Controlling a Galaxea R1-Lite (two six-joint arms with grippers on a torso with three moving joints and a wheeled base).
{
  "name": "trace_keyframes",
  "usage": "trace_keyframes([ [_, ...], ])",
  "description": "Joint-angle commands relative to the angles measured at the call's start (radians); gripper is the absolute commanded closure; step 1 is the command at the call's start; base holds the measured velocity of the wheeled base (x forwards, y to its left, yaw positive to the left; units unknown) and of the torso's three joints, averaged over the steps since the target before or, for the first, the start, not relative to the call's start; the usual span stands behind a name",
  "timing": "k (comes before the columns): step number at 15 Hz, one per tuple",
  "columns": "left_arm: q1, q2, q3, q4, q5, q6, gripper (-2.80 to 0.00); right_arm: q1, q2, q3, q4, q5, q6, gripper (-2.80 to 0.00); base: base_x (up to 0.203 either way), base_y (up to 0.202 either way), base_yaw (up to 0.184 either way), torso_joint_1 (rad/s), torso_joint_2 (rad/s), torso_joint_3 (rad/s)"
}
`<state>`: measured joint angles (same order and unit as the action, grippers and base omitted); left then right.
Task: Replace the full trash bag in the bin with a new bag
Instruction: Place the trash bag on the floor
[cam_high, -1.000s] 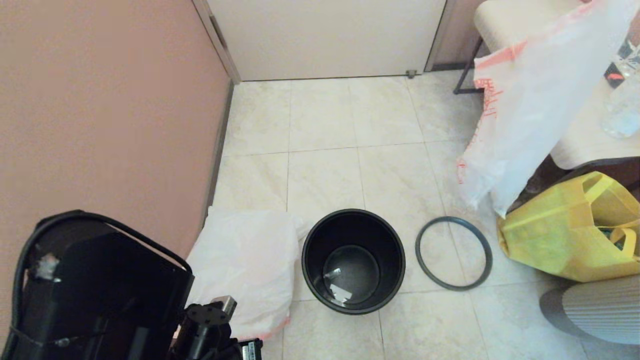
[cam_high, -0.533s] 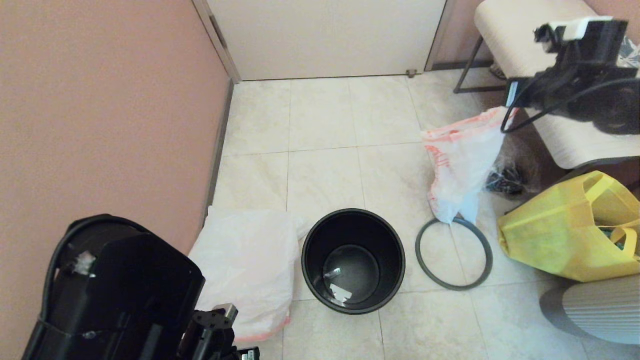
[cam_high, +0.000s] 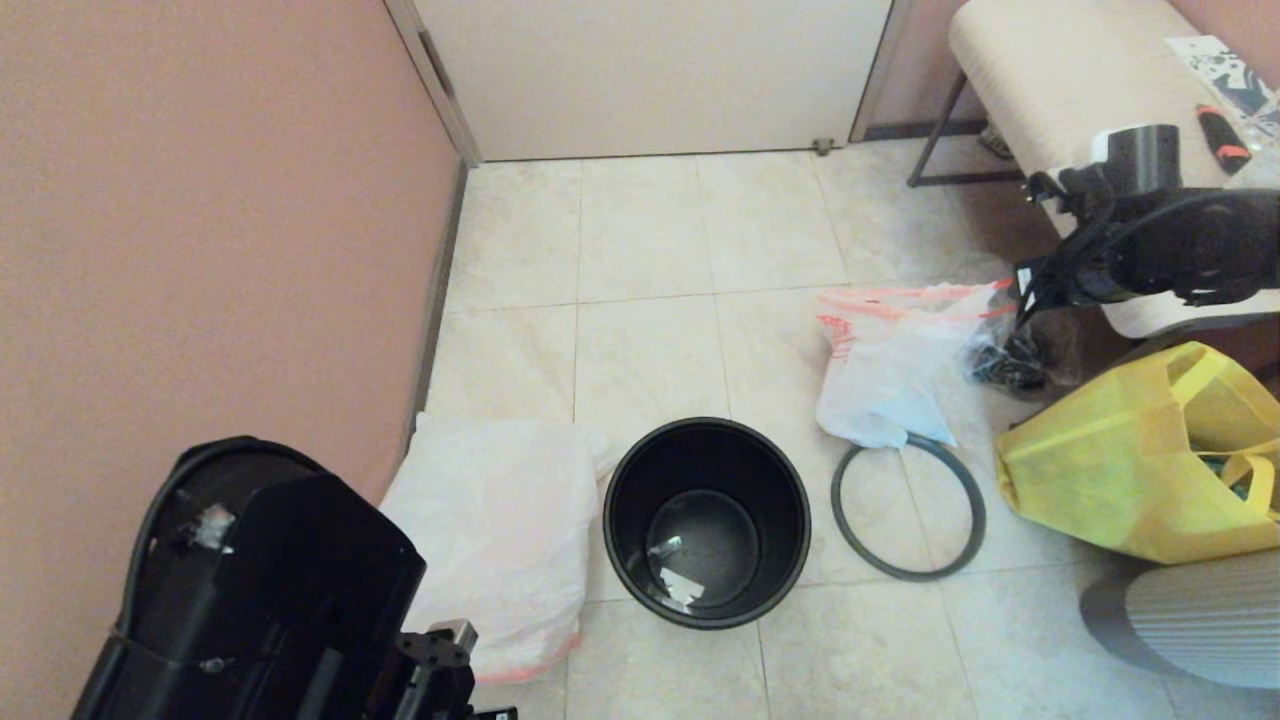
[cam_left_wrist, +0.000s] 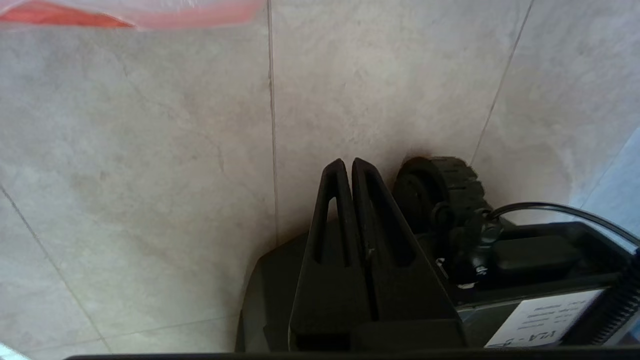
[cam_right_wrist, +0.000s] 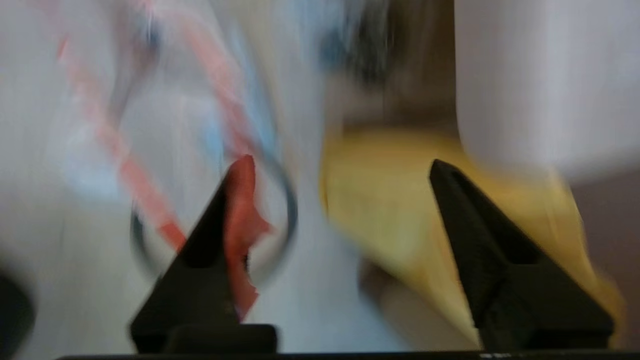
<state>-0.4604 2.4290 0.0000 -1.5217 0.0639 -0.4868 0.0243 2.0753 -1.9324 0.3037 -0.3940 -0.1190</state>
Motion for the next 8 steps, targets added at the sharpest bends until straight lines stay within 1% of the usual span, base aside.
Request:
trace_keyframes([
  [1, -0.001, 0.012, 0.037, -0.008, 0.002, -0.004, 0.00, 0.025, -0.135, 0.003, 0.278, 0.004, 0.022, -2.80, 0.000, 0.000, 0.000, 0.000, 0.00, 0.000],
  [2, -0.001, 0.012, 0.037, -0.008, 0.002, -0.004, 0.00, 0.055, -0.192, 0.002, 0.397, 0.043, 0.067, -2.80, 0.000, 0.000, 0.000, 0.000, 0.00, 0.000],
  [3, -0.001, 0.012, 0.037, -0.008, 0.002, -0.004, 0.00, 0.089, -0.239, 0.003, 0.465, 0.110, 0.151, -2.80, 0.000, 0.000, 0.000, 0.000, 0.00, 0.000],
  [4, -0.001, 0.012, 0.037, -0.008, 0.004, -0.004, 0.00, 0.119, -0.283, 0.010, 0.493, 0.196, 0.270, -2.80, 0.000, 0.000, 0.000, 0.000, 0.00, 0.000],
  [5, -0.001, 0.012, 0.037, -0.008, 0.006, -0.004, 0.00, 0.137, -0.315, 0.016, 0.494, 0.279, 0.405, -2.80, 0.000, 0.000, 0.000, 0.000, 0.00, 0.000],
  [7, -0.007, 0.020, 0.037, -0.008, 0.024, -0.004, 0.00, 0.146, -0.347, 0.034, 0.407, 0.402, 0.684, -2.80, 0.000, 0.000, 0.000, 0.000, 0.00, 0.000],
  [8, -0.016, 0.026, 0.037, -0.008, 0.038, -0.005, 0.00, 0.137, -0.348, 0.042, 0.369, 0.505, 0.777, -2.80, 0.000, 0.000, 0.000, 0.000, 0.00, 0.000],
])
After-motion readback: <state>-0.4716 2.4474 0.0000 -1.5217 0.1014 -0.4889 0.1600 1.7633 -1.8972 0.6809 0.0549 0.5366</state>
